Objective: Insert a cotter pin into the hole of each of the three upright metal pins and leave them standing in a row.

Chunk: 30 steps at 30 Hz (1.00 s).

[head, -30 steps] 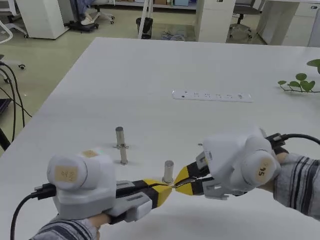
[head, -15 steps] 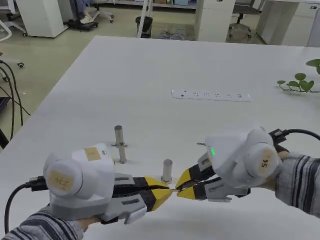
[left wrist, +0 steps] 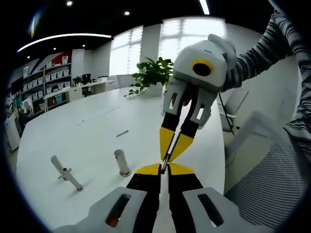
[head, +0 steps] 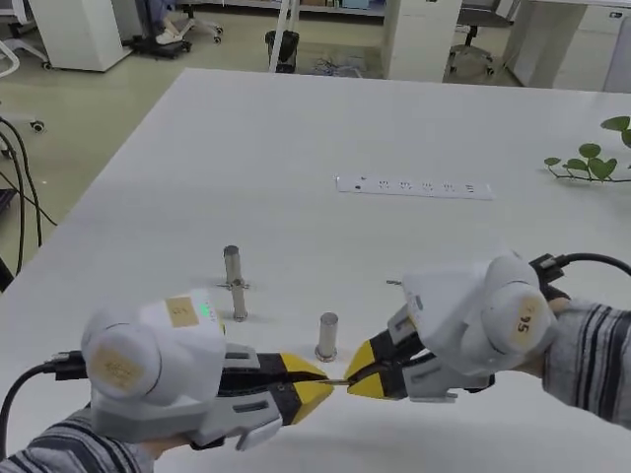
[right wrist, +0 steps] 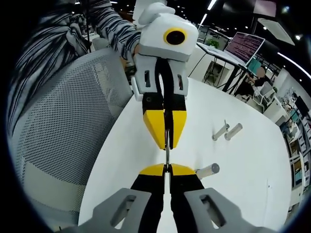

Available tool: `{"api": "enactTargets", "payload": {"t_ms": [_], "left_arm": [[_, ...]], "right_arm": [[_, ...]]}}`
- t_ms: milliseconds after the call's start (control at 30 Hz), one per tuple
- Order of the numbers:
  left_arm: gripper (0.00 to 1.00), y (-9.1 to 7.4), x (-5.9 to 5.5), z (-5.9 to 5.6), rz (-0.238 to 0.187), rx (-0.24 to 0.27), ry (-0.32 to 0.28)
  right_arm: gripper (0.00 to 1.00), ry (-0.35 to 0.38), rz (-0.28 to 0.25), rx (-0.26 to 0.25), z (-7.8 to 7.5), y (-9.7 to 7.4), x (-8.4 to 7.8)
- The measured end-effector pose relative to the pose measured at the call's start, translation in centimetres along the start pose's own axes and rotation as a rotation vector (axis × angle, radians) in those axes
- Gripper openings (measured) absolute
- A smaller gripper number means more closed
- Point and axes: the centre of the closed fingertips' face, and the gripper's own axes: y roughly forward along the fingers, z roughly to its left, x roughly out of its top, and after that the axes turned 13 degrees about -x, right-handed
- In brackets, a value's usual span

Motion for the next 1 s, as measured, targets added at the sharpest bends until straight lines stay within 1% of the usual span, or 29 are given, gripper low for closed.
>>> {"api": "enactTargets", "payload": {"t_ms": [67,167,233,300,333,367,400,500,667,833,1000], "left_arm": [[0.02,0.0,-0.1,0.2,0.004,0.014,0.001],[0.06,0.0,-0.3,0.9,0.012,0.050,0.007],[0.10,-0.1,-0.3,1.2,0.011,0.070,0.009],[0.14,-0.1,-0.3,1.7,0.010,0.098,0.011],[0.14,-0.1,-0.3,2.0,0.013,0.113,0.017],[0.14,-0.1,-0.4,2.3,0.015,0.131,0.028],[0.15,-0.1,-0.4,2.4,0.015,0.140,0.028],[0.17,-0.1,-0.5,3.1,0.007,0.174,0.016],[0.21,0.0,-0.8,4.6,0.008,0.253,0.004],[0.22,0.3,-0.7,5.9,-0.012,0.311,-0.030],[0.23,0.7,-1.2,6.7,-0.018,0.348,-0.066]], "right_arm": [[0.00,0.012,-0.004,-0.009,-0.2,0.0,0.1],[0.00,0.010,0.005,-0.031,-0.6,0.1,-0.1],[0.00,0.020,0.011,-0.040,-0.9,0.1,-0.4],[0.00,0.029,0.025,-0.060,-1.3,0.1,-0.9],[0.00,0.030,0.033,-0.068,-1.5,0.2,-1.1],[0.00,0.033,0.045,-0.088,-1.8,0.2,-1.5],[0.00,0.042,0.051,-0.093,-2.0,0.2,-1.7],[0.00,0.067,0.064,-0.118,-2.7,0.2,-2.3],[0.00,0.111,0.101,-0.162,-3.9,0.3,-3.8],[0.00,0.133,0.134,-0.175,-4.5,0.5,-5.1],[0.00,0.139,0.162,-0.186,-5.1,0.9,-6.3]]}}
